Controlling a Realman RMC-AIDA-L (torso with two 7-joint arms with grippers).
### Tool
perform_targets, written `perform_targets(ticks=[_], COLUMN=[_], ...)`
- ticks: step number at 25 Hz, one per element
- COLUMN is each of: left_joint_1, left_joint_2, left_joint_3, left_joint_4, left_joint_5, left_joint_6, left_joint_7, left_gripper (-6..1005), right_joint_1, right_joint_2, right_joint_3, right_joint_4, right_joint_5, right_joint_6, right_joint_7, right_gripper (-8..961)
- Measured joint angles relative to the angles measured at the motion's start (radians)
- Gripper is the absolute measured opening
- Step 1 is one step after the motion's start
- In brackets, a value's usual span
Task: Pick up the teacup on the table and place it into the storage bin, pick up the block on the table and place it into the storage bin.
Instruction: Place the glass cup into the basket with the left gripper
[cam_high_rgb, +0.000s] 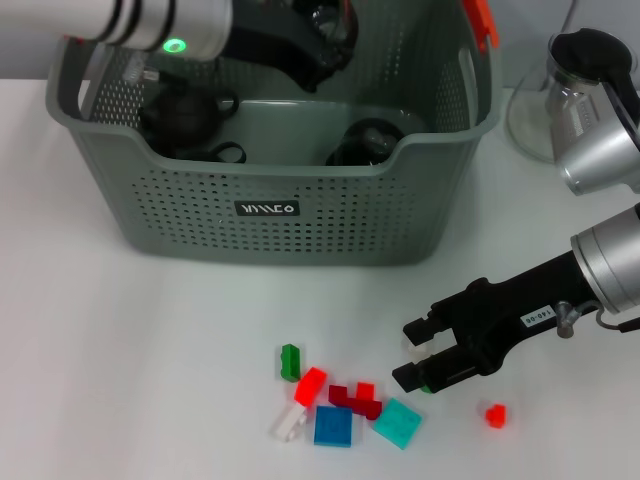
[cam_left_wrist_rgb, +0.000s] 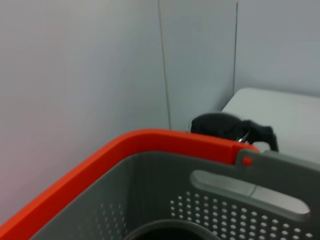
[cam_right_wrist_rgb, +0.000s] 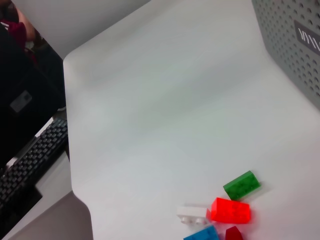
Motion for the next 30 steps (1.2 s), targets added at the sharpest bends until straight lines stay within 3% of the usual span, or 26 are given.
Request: perform_targets(ticks=[8, 21, 30], left_joint_1=[-0.038, -0.025, 0.009], left_joint_2=[-0.021, -0.044, -0.034], left_joint_3=[0.087, 0.096, 0.089], left_joint_4=[-0.075, -0.065, -0.006], left_joint_5=[0.105, 0.125, 0.125], left_joint_6=[-0.116, -0.160, -0.165], left_joint_7=[-0.038, -0.050, -0.098], left_gripper=[59, 70, 430], right_joint_1=[-0.001, 0.000, 0.000], right_joint_2=[0.001, 0.000, -0.002], right_joint_3=[0.000, 0.000, 0.000], right_joint_4=[0.002, 0.011, 0.011], right_joint_5=[0.000, 0.000, 0.000], right_joint_6=[0.002, 0.008, 0.007], right_joint_7=[0.000, -0.001, 0.000], right_gripper=[731, 731, 731])
